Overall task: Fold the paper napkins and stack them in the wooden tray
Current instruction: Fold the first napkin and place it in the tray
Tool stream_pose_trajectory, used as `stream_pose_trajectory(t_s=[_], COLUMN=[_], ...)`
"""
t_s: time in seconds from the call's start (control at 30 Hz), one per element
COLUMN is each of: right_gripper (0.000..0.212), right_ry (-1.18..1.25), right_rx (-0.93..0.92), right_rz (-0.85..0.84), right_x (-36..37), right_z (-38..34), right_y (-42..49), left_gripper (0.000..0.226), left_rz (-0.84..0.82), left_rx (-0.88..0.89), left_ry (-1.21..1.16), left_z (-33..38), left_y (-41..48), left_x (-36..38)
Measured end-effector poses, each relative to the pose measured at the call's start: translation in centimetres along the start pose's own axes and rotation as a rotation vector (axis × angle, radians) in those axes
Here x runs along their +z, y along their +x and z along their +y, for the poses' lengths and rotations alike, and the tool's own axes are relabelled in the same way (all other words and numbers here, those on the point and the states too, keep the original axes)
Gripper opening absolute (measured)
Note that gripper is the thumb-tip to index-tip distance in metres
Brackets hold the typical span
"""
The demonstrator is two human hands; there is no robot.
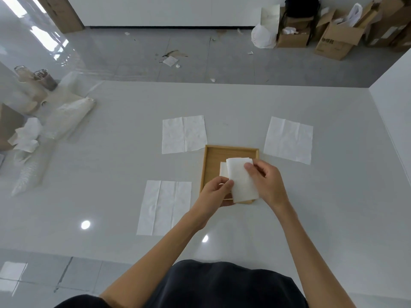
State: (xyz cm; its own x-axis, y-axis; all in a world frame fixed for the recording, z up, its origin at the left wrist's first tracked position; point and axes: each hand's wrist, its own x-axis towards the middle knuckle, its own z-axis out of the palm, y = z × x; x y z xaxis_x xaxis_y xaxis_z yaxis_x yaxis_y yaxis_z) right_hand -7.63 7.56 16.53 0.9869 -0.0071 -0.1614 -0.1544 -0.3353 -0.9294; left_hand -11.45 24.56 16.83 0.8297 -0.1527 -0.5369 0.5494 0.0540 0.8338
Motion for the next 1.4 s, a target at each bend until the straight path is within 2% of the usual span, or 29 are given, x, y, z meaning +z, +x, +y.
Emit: stream_pose_trajectory(t_s=[0.13, 0.23, 0.27, 0.33, 0.4, 0.47, 0.53, 0.67, 0.8, 1.17, 1.4], right_gripper=[0.015, 0.056, 0.063, 0.06, 0.045, 0.031, 0.026, 0.038, 0.045, 0.054, 0.057], right_ry=[0.029, 0.15, 0.137, 0.1, 0.085, 0.036, -0.027, -0.188, -0.26, -0.346, -0.387], right_rx=[0.065, 0.139, 0.132, 0.138, 0.169, 0.162, 0.149, 0.173, 0.178, 0.197, 0.212], right_rz=[-0.013, -0.106, -0.118, -0.111, -0.09, -0.06, -0.07, -0.186, -0.193, -0.233, -0.183], right_x=[1.6, 2.1, 2.2, 3.0, 3.8, 4.6, 5.2, 5.8, 6.0, 6.5, 7.1], right_z=[2.4, 4.4, 5.2, 7.1, 8.6, 10.0, 11.0, 14.1, 15.3, 16.6, 17.4], right_y=[0.3, 0.2, 0.2, 0.8, 2.0, 3.6, 5.1, 7.6, 8.6, 9.0, 8.7], left_gripper=[0.013, 0.012, 0.014, 0.026, 0.038, 0.042, 0.04, 0.06, 0.071, 0.081, 0.084], left_rz=[0.133, 0.205, 0.219, 0.217, 0.181, 0.151, 0.128, -0.015, -0.15, -0.167, -0.184], left_rx=[0.05, 0.033, 0.041, 0.08, 0.128, 0.145, 0.125, 0.121, 0.084, 0.071, 0.082], left_ry=[0.065, 0.106, 0.13, 0.186, 0.258, 0.355, 0.452, 0.626, 0.663, 0.773, 0.932], left_z=[-1.4, -2.7, -3.1, -4.0, -5.0, -5.8, -6.0, -7.0, -8.1, -9.9, -10.0], left_y=[2.5, 4.6, 5.2, 6.7, 8.4, 10.6, 12.7, 16.6, 18.4, 19.5, 19.6], left_x=[-0.3, -0.7, -0.9, -1.3, -1.9, -2.5, -3.1, -4.2, -4.5, -4.7, -4.2])
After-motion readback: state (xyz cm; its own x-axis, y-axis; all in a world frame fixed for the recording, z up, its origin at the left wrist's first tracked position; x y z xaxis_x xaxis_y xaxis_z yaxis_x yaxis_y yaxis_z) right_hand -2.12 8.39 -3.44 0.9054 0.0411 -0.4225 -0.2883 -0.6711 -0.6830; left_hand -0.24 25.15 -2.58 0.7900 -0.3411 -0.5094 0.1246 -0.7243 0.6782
